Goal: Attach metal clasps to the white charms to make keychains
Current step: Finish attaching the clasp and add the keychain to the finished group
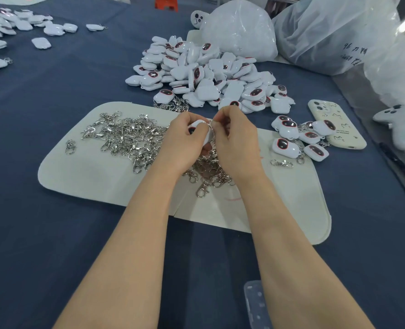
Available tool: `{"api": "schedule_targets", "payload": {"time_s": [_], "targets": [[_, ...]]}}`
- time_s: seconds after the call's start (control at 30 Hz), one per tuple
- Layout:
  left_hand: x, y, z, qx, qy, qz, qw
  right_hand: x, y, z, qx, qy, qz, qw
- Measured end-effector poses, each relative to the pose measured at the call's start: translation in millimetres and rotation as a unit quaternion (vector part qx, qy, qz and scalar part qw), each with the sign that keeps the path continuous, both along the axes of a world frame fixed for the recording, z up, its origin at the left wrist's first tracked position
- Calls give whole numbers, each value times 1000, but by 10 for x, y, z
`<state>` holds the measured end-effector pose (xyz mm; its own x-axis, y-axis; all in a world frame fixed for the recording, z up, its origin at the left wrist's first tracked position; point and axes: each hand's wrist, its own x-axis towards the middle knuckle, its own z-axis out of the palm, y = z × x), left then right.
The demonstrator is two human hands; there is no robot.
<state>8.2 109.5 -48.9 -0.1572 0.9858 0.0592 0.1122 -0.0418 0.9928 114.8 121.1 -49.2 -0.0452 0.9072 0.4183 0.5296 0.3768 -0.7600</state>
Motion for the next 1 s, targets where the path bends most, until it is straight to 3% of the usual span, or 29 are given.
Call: {"api": "schedule_targets", "payload": {"time_s": [0.33,0.7,0.83,1.0], "targets": [[27,-8,30,-11,-73,4,997,6,-20,3,18,-13,8,1000],[-4,-22,39,-10,-23,25,999,11,-42,43,37,-76,51,995],[1,-26,88,-27,-144,16,989,-9,-33,40,-44,61,40,996],[4,-38,172,-74,-366,-53,926,-9,-31,66,-65,152,21,986]]}}
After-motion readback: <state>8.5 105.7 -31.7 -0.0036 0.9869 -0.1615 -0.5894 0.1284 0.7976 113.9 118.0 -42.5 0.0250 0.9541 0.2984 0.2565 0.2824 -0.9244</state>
